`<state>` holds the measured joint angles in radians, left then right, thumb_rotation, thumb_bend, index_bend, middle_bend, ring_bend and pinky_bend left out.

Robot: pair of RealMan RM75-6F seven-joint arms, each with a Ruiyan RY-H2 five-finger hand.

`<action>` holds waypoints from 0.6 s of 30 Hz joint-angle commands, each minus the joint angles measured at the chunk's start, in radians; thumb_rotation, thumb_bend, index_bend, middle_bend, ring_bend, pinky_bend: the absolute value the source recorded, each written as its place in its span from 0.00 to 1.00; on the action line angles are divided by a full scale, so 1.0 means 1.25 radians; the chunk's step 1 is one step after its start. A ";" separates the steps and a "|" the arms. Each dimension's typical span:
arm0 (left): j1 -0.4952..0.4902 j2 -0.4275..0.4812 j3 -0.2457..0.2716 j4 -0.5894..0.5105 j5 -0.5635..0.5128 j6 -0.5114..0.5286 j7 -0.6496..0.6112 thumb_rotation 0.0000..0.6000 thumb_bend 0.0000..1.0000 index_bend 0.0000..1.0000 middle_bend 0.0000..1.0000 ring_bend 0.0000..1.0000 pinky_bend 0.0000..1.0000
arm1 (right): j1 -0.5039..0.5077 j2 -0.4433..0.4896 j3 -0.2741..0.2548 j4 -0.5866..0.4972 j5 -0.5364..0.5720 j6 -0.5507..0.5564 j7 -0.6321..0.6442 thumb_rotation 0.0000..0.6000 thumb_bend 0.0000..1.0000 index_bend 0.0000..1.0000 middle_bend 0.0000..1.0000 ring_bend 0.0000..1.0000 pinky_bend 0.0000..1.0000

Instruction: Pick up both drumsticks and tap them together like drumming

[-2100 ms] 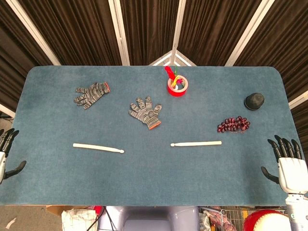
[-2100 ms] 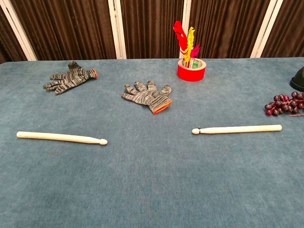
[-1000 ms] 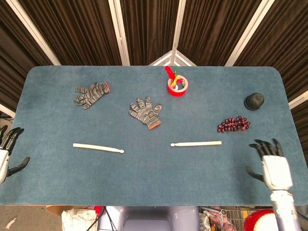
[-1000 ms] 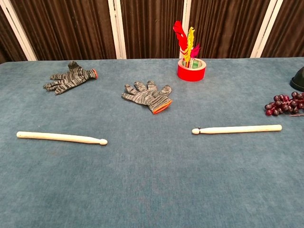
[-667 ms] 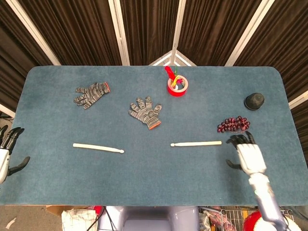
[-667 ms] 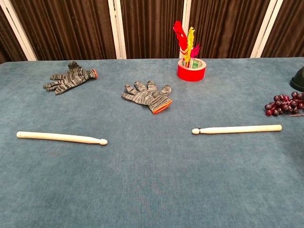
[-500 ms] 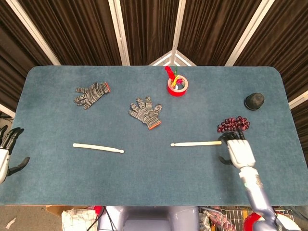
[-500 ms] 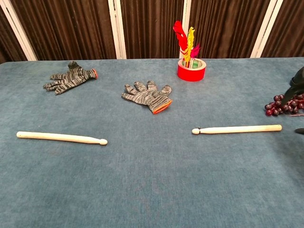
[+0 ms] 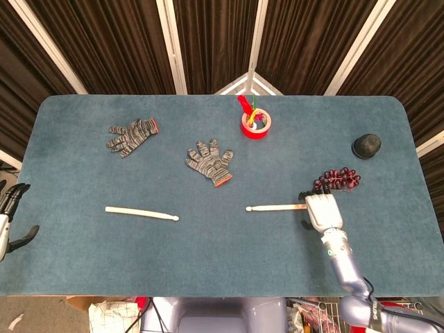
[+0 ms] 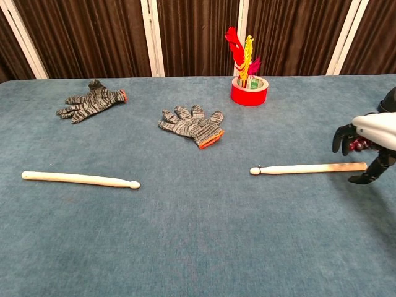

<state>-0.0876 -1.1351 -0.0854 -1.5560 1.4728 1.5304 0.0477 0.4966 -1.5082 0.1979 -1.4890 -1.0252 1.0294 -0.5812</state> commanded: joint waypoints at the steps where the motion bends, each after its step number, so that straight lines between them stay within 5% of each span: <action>1: 0.000 0.000 -0.001 0.001 -0.001 0.001 -0.002 1.00 0.34 0.14 0.14 0.00 0.00 | 0.017 -0.015 0.002 0.016 0.021 -0.002 -0.022 1.00 0.24 0.38 0.43 0.26 0.03; 18: -0.004 -0.005 -0.003 0.003 -0.012 -0.010 0.015 1.00 0.34 0.14 0.14 0.00 0.00 | 0.057 -0.037 -0.009 0.087 0.078 -0.021 -0.039 1.00 0.33 0.41 0.45 0.27 0.03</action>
<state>-0.0927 -1.1404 -0.0890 -1.5519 1.4579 1.5189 0.0657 0.5688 -1.5563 0.1900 -1.3825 -0.9275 1.0039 -0.6343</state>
